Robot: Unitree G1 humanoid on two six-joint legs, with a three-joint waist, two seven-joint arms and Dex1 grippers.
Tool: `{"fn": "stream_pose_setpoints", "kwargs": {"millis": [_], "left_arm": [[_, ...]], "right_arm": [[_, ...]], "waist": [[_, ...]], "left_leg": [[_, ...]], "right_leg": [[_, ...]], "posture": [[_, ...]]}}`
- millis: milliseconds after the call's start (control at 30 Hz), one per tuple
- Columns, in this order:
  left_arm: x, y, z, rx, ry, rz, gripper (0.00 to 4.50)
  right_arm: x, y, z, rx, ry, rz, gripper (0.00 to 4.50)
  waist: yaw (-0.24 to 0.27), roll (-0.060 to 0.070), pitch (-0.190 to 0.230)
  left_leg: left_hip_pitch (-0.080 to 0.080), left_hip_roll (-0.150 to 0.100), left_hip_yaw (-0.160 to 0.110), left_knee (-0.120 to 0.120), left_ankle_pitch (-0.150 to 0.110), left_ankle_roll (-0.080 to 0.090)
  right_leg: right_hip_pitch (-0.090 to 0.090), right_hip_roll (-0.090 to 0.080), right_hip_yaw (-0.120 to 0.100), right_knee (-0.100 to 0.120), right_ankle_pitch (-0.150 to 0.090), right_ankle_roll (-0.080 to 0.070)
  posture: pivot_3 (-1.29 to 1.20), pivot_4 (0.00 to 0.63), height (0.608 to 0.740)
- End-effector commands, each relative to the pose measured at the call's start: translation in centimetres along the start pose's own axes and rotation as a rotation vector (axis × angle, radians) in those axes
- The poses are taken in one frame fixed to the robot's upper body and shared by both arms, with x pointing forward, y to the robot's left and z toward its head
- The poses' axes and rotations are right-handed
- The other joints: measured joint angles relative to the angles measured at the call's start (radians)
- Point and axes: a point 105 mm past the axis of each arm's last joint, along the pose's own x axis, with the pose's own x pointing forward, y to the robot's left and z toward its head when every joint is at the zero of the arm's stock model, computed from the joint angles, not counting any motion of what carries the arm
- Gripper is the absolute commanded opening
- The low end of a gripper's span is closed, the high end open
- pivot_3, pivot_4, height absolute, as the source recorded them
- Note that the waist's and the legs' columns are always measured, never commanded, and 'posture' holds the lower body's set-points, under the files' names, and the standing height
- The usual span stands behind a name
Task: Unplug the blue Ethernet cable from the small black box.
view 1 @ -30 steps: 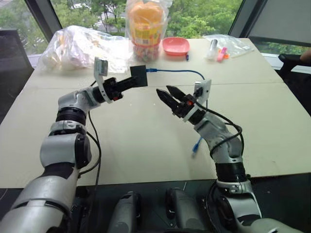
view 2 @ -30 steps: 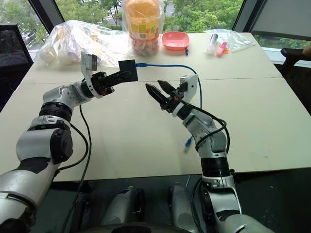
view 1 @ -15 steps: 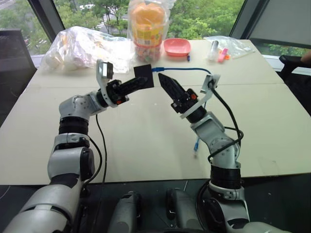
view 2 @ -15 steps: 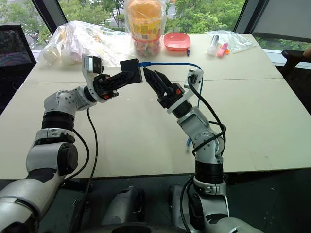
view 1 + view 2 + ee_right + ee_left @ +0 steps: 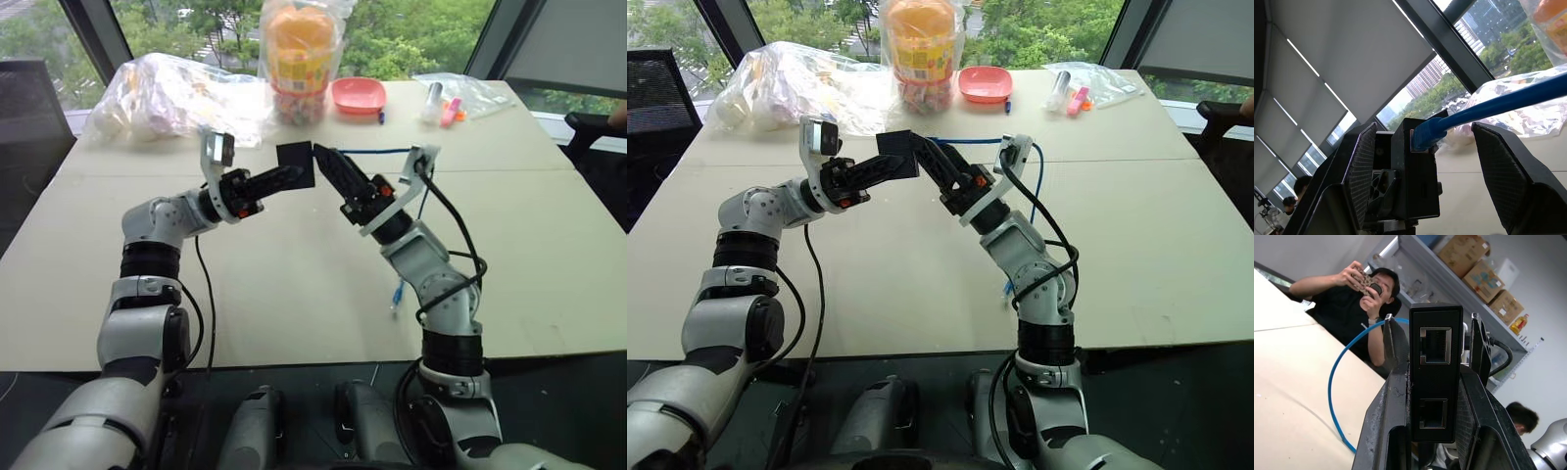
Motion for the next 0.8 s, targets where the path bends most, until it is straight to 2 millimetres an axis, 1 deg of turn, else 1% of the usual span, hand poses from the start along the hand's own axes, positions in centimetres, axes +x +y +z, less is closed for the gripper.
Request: {"fn": "stream_pose_setpoints", "kwargs": {"millis": [33, 100, 133, 200, 333, 367, 567, 633, 733, 800], "left_arm": [[0.5, -0.8, 0.6, 0.047, -0.002, -0.037, 0.50], [0.5, -0.8, 0.6, 0.048, -0.002, -0.038, 0.50], [0.5, -0.8, 0.6, 0.048, -0.001, -0.039, 0.50], [0.5, -0.8, 0.6, 0.049, 0.001, -0.040, 0.50], [0.4, -0.8, 0.5, 0.052, 0.007, -0.037, 0.50], [0.4, -0.8, 0.5, 0.052, 0.007, -0.036, 0.50], [0.3, -0.5, 0.4, 0.058, 0.017, -0.021, 0.50], [-0.1, -0.3, 0.5, 0.068, 0.014, -0.002, 0.50], [-1.6, -0.5, 1.8, 0.098, -0.012, 0.041, 0.50], [-2.3, -0.6, 2.3, 0.110, -0.022, 0.057, 0.50]], "right_arm": [[0.5, 0.9, 0.5, -0.016, -0.022, 0.038, 3.21], [0.6, 0.9, 0.5, -0.015, -0.022, 0.037, 3.21], [0.6, 0.8, 0.5, -0.015, -0.022, 0.036, 2.99], [0.6, 0.7, 0.5, -0.016, -0.019, 0.032, 2.38], [0.6, 0.4, 0.0, -0.026, 0.005, 0.017, 0.35], [0.7, 0.4, -0.1, -0.029, 0.011, 0.014, 0.03], [0.7, 0.2, -0.6, -0.043, 0.042, 0.008, 0.03], [0.6, -0.3, -0.3, -0.039, 0.030, -0.018, 0.03], [-0.2, -2.7, 2.2, -0.029, -0.066, -0.122, 0.03], [-0.5, -3.4, 3.0, -0.032, -0.090, -0.148, 0.03]], "waist": [[0.001, 0.000, 0.000], [0.003, 0.000, 0.000], [0.004, 0.000, 0.000], [0.003, 0.000, 0.000], [0.003, 0.000, 0.000], [0.003, 0.000, 0.000], [0.003, 0.000, 0.000], [0.003, 0.000, 0.000], [0.000, 0.000, 0.000], [0.001, 0.000, 0.000]], "left_leg": [[0.000, 0.000, 0.000, 0.000, 0.000, 0.000], [0.000, 0.000, 0.000, 0.000, 0.000, 0.000], [0.000, 0.000, 0.000, 0.000, 0.000, 0.000], [0.000, 0.000, 0.000, 0.000, 0.000, 0.000], [0.000, 0.000, 0.000, 0.000, 0.000, 0.000], [0.000, 0.000, 0.000, 0.000, 0.000, 0.000], [0.000, 0.000, 0.000, 0.000, 0.000, 0.000], [0.000, 0.000, 0.000, 0.000, 0.000, 0.000], [0.000, 0.000, 0.000, 0.000, 0.000, 0.000], [0.000, 0.001, 0.000, 0.000, 0.000, 0.000]], "right_leg": [[0.000, 0.000, 0.000, 0.000, 0.000, 0.000], [0.000, 0.000, 0.000, 0.000, 0.000, 0.000], [0.000, 0.000, 0.000, 0.000, 0.000, 0.000], [0.000, 0.000, 0.000, 0.000, 0.000, 0.000], [0.000, 0.000, 0.000, 0.000, 0.000, 0.000], [0.000, 0.000, 0.000, 0.000, 0.000, 0.000], [0.000, 0.000, 0.000, -0.001, -0.002, -0.003], [0.000, 0.000, 0.000, -0.001, -0.002, -0.003], [0.000, 0.000, 0.000, -0.001, -0.002, -0.003], [0.000, -0.001, 0.000, -0.001, -0.002, -0.003]], "posture": [[0.00, 0.150, 0.740], [0.00, 0.150, 0.740], [0.00, 0.150, 0.740], [0.00, 0.150, 0.740], [0.00, 0.150, 0.740], [0.00, 0.150, 0.740], [0.00, 0.150, 0.740], [0.00, 0.150, 0.740], [0.00, 0.150, 0.740], [0.00, 0.150, 0.740]]}}
